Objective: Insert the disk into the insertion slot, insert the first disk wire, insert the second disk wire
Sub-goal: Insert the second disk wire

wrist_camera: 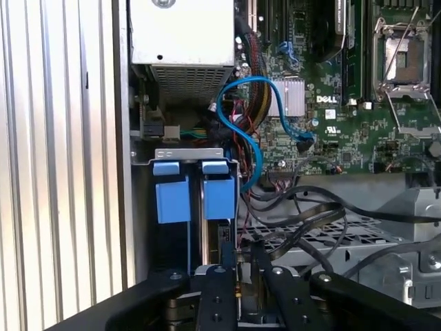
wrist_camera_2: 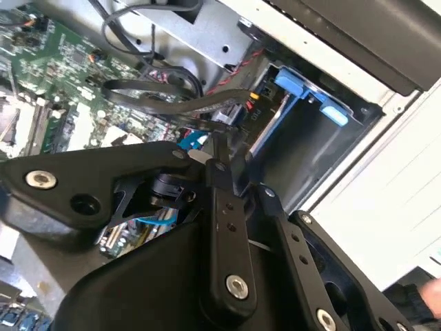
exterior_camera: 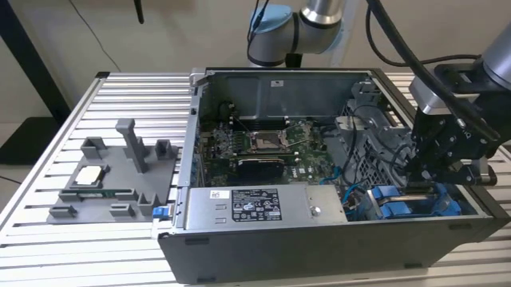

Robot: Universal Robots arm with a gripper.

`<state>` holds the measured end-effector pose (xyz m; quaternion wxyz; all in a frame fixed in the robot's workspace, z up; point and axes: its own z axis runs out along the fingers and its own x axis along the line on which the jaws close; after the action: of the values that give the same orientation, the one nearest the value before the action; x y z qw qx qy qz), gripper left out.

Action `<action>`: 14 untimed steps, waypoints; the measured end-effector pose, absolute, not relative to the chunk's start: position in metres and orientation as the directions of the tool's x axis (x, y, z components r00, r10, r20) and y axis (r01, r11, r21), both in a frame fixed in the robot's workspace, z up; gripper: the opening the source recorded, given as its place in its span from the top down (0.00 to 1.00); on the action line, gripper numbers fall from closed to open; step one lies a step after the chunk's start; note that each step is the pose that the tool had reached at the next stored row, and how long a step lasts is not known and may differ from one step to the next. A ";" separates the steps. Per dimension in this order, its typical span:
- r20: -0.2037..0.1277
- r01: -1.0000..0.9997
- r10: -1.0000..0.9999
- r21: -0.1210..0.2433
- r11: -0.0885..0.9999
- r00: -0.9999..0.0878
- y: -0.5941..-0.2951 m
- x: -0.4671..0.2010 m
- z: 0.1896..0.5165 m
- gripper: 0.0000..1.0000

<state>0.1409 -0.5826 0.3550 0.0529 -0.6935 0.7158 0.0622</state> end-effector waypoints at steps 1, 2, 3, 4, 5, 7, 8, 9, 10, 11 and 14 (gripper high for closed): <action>-0.180 -0.999 -0.983 0.010 0.030 -0.032 -0.583 0.141 0.355 0.76; -0.193 -1.000 -0.981 0.001 0.030 -0.029 -0.583 0.141 0.355 0.76; -0.192 -1.000 -0.981 -0.006 0.030 -0.028 -0.583 0.140 0.355 0.76; -0.188 -1.000 -0.982 -0.008 0.030 -0.028 -0.583 0.141 0.355 0.76; -0.188 -1.000 -0.982 -0.008 0.030 -0.028 -0.583 0.141 0.356 0.76; -0.187 -1.000 -0.982 -0.008 0.030 -0.028 -0.583 0.141 0.359 0.76; -0.187 -1.000 -0.982 -0.008 0.030 -0.028 -0.583 0.141 0.362 0.76; -0.187 -1.000 -0.982 -0.008 0.030 -0.028 -0.583 0.141 0.366 0.76; -0.187 -1.000 -0.982 -0.009 0.030 -0.028 -0.583 0.140 0.370 0.76; -0.187 -1.000 -0.982 -0.009 0.030 -0.028 -0.583 0.140 0.375 0.76; -0.187 -1.000 -0.982 -0.008 0.030 -0.028 -0.583 0.140 0.388 0.85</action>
<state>0.1399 -0.5828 0.3884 0.0702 -0.6937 0.7141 0.0622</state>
